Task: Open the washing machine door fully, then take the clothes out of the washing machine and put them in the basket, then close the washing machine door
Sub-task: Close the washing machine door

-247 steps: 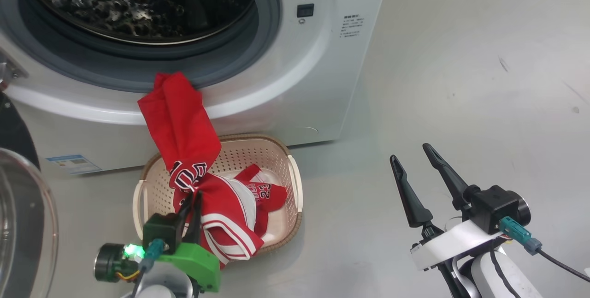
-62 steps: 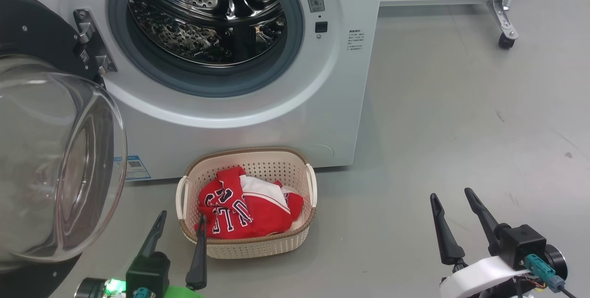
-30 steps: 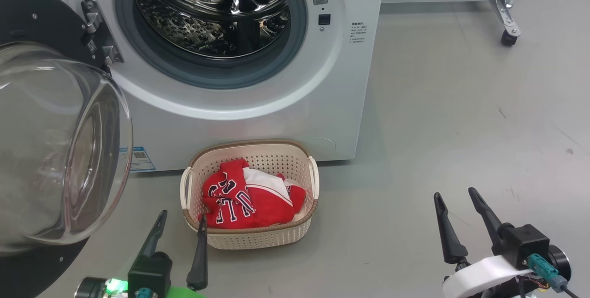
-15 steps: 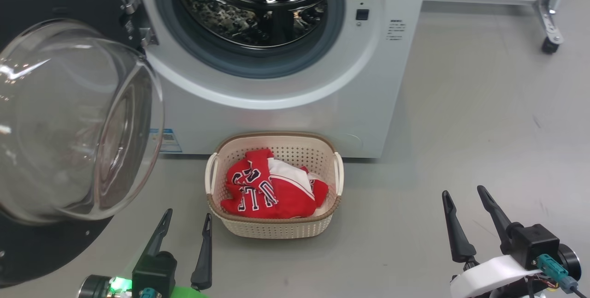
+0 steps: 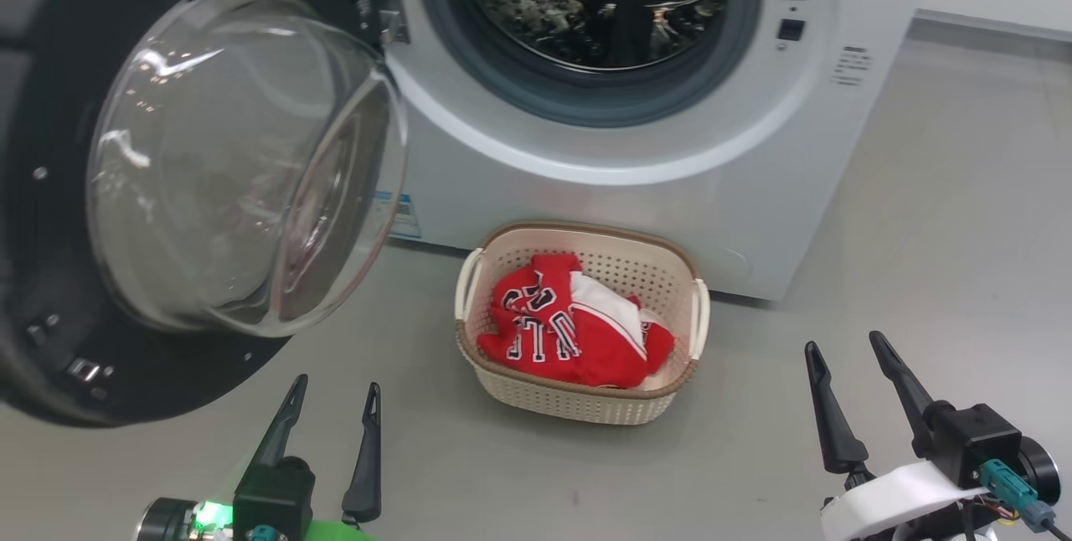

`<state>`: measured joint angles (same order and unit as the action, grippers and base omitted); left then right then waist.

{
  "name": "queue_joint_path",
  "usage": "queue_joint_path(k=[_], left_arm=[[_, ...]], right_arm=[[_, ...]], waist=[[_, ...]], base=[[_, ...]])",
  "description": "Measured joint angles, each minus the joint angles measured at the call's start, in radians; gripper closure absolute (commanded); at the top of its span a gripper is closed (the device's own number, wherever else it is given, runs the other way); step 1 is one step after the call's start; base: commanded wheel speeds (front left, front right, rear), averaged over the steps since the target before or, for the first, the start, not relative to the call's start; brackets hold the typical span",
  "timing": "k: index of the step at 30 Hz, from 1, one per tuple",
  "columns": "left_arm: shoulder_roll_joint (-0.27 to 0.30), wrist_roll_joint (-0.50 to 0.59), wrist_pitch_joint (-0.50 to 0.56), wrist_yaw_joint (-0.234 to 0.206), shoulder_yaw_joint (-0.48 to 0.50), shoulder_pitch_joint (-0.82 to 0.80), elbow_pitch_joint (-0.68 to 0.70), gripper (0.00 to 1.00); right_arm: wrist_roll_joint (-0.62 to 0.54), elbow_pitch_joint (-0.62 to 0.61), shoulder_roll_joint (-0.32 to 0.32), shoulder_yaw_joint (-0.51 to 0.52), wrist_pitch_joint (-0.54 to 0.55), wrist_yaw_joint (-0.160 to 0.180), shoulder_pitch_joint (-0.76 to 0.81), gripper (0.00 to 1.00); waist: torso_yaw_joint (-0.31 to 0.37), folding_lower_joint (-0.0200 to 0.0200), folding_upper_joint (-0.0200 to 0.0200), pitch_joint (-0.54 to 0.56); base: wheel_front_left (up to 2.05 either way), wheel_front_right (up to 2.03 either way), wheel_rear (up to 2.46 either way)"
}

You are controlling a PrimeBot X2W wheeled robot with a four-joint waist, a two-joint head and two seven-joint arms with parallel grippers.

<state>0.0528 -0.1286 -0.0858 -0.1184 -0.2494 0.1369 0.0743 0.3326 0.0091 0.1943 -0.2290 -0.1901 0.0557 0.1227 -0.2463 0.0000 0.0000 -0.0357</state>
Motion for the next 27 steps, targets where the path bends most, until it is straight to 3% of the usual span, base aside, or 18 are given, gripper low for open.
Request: queue_joint_path(k=[16, 27], left_arm=[[-0.002, -0.005, -0.021, 0.000, 0.013, -0.001, -0.006, 0.00], [-0.002, -0.021, -0.031, 0.000, 0.055, 0.001, -0.007, 0.00]], right_arm=[[-0.001, -0.009, 0.001, -0.027, 0.010, -0.002, 0.000, 0.00], [-0.002, -0.009, -0.006, -0.047, 0.028, -0.005, -0.001, 0.00]], waist=[[-0.205, 0.0000, 0.0000, -0.001], [-0.270, 0.0000, 0.0000, 0.005]], base=[[0.00, 0.00, 0.00], [0.00, 0.00, 0.00]])
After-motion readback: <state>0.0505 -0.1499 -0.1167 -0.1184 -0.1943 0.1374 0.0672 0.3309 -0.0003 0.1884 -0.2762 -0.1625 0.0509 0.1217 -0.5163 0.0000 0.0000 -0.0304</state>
